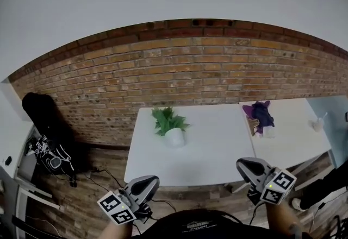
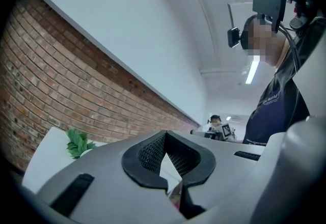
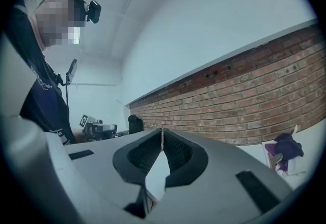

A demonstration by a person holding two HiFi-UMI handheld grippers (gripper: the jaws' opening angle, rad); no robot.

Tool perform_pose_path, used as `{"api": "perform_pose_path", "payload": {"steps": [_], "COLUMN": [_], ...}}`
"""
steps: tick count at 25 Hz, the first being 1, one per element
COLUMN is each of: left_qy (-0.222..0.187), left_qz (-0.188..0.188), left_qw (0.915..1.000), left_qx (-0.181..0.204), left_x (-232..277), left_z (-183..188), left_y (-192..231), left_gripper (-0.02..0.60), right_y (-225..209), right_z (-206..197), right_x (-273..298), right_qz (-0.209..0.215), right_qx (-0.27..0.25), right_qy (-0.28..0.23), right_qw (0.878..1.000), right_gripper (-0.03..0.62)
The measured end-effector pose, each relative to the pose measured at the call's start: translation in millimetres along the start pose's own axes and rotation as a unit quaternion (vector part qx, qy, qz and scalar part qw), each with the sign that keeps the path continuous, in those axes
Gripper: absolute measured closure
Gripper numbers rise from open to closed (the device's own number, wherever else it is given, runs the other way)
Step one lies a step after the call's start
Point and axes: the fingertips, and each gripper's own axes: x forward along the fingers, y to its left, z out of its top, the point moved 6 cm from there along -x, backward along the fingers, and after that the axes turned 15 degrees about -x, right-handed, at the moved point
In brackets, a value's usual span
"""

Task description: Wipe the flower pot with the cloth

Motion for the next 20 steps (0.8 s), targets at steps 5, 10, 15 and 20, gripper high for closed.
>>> {"api": "perform_pose_path", "payload": {"steps": [5,10,15,20], "left_qy": [-0.004,0.01,0.006,0.007], "left_qz": [0.03,0.045,0.036,0.001], "left_qw": [0.9995,0.9989,0.9993,0.9998], "left_qx": [-0.001,0.002,-0.009,-0.016], "left_x": [79.2,112.6,126.3,128.8], "left_z": [3.4,6.1,20.8,50.9], "left_y": [4.0,22.2,68.1,131.0], "left_gripper": [0.584,0.584,0.584,0.584], "right_y": [-90.3,-125.6,-138.2,-135.6], "right_z": [-5.4,-20.8,-35.4,-37.4], "right_x": [14.9,37.7,78.9,131.1], "right_qz": [0.044,0.064,0.064,0.044], "right_qx": [-0.012,0.0,0.003,-0.008], "right_qy": [0.0,-0.006,0.008,0.038], "right_qw": [0.999,0.998,0.998,0.998], "right_gripper": [0.591,0.591,0.591,0.591]}}
